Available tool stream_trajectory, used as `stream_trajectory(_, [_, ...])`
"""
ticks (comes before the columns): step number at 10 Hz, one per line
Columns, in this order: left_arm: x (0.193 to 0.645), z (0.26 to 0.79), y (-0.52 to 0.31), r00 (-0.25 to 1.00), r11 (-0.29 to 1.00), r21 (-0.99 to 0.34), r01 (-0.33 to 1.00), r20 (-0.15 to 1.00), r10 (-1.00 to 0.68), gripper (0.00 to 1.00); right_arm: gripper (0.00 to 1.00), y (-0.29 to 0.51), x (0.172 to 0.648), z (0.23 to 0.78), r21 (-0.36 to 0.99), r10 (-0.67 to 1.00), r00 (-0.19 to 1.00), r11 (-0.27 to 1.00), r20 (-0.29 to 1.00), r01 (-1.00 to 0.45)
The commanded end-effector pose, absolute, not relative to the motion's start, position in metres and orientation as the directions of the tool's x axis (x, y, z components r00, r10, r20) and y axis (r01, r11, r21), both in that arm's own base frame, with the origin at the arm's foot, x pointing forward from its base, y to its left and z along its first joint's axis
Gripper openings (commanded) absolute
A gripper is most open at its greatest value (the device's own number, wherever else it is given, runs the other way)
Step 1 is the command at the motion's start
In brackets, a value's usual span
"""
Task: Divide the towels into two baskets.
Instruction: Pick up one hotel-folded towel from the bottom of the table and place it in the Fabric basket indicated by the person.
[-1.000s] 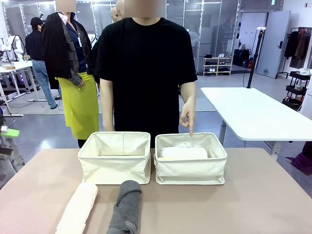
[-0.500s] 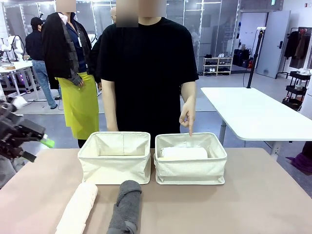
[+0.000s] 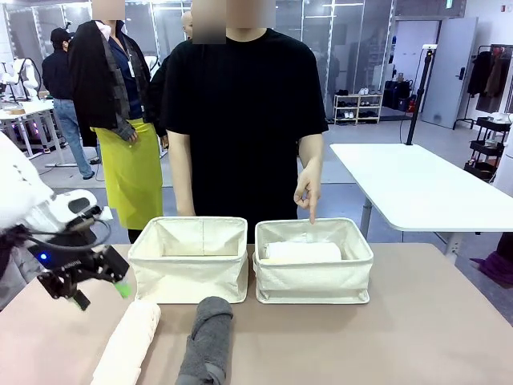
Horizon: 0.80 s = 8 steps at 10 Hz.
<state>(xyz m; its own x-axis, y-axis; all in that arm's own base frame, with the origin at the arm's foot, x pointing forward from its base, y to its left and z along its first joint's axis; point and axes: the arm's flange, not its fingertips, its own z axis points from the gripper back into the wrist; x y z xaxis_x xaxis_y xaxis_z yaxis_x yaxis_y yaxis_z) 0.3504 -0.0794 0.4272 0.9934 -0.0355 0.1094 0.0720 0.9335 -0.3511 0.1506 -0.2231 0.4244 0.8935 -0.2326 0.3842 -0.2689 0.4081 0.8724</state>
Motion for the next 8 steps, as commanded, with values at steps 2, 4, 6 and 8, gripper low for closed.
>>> stream_trajectory(2, [0.269,0.348,-0.077,0.997,0.950,-0.306,0.064,0.059,-0.048,1.00,1.00,-0.223,0.150,0.427,0.868,-0.231,0.887,0.407,0.400,-0.285])
stream_trajectory(4, [0.266,0.328,-0.083,0.999,0.951,-0.305,0.043,0.039,-0.032,1.00,1.00,-0.223,0.150,0.427,0.868,-0.231,0.887,0.407,0.400,-0.285])
stream_trajectory(6, [0.267,0.333,-0.082,0.995,0.938,-0.333,0.090,0.076,-0.069,1.00,1.00,-0.223,0.150,0.427,0.868,-0.231,0.887,0.407,0.400,-0.285])
stream_trajectory(8, [0.356,0.372,-0.105,1.000,0.956,-0.293,0.031,0.007,-0.030,1.00,1.00,-0.223,0.150,0.427,0.868,-0.231,0.887,0.407,0.400,-0.285])
